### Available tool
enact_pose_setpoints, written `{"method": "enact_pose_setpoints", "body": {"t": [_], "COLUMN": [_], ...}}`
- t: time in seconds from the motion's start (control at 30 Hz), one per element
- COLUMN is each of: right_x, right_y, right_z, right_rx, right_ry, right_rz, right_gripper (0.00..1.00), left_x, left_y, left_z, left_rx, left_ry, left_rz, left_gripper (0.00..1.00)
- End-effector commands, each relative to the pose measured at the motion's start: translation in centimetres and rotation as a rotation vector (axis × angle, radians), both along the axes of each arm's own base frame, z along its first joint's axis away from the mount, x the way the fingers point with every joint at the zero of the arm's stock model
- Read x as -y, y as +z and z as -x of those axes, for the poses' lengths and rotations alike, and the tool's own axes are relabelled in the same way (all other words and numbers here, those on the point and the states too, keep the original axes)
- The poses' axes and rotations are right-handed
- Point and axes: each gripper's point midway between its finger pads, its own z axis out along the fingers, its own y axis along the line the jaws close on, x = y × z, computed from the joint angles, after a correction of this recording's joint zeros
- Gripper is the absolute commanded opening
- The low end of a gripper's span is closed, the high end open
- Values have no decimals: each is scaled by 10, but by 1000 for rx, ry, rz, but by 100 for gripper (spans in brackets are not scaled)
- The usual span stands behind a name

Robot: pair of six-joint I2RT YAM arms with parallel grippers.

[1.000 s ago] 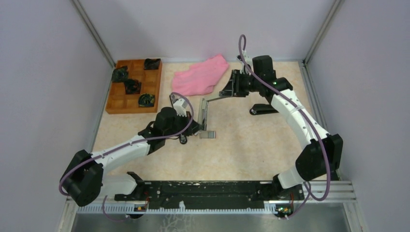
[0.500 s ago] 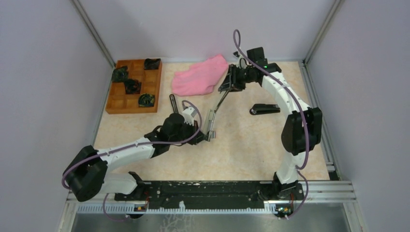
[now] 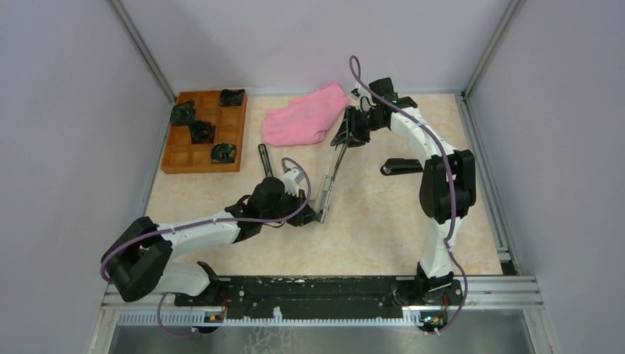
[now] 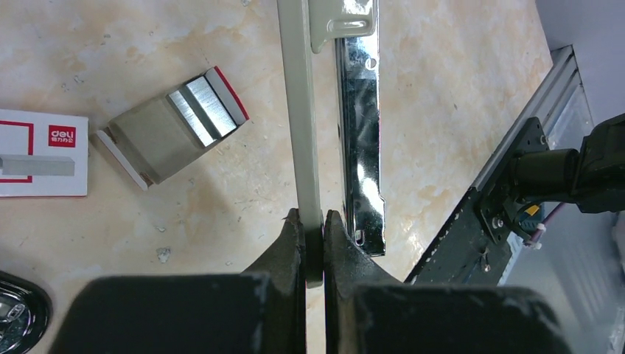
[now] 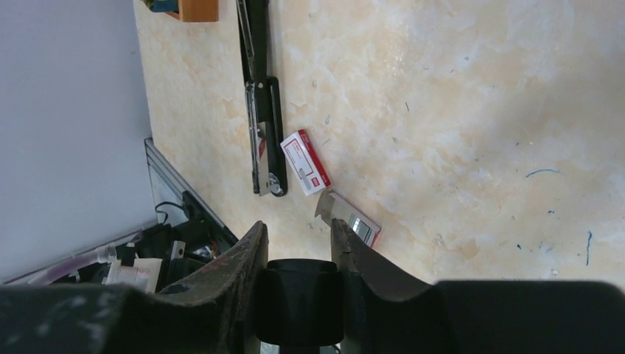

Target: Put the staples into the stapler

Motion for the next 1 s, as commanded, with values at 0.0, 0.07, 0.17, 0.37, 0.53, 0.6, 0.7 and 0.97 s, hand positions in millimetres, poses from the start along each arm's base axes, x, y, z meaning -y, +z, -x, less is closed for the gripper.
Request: {"method": "enact_pose_setpoints", "body": {"t": [0.0,0.07,0.17,0.37,0.53,0.6,0.7,0.97], "right_x": [25,24,24,23,25,26,28,24], "right_y": [12,12,13,41,76,85,89,88], "right_z": [-71,-73,-77,-81,-73,-66,-49,5], "right_rx": [267,268,271,335,410,427,440,456], "right_ry": [-125,-132,-141,-168,-196,-205,-212,-200], "right_rz": [103,99,95,68,27,12,-11,-70], "right_gripper": [36,43,55,67,80,82,83,84], "left_x": [31,30,26,16,12,11,11,14], "left_y": [57,57,58,50,43,43,44,58], "left_z": [15,15,12,4,-4,-8,-14,-29], "left_rx": [136,133,128,97,51,39,28,10], "left_ry": [-146,-132,-90,15,97,126,174,243], "left_rz": [196,201,212,214,211,219,236,305], "left_gripper": [0,0,0,0,0,0,0,0]}}
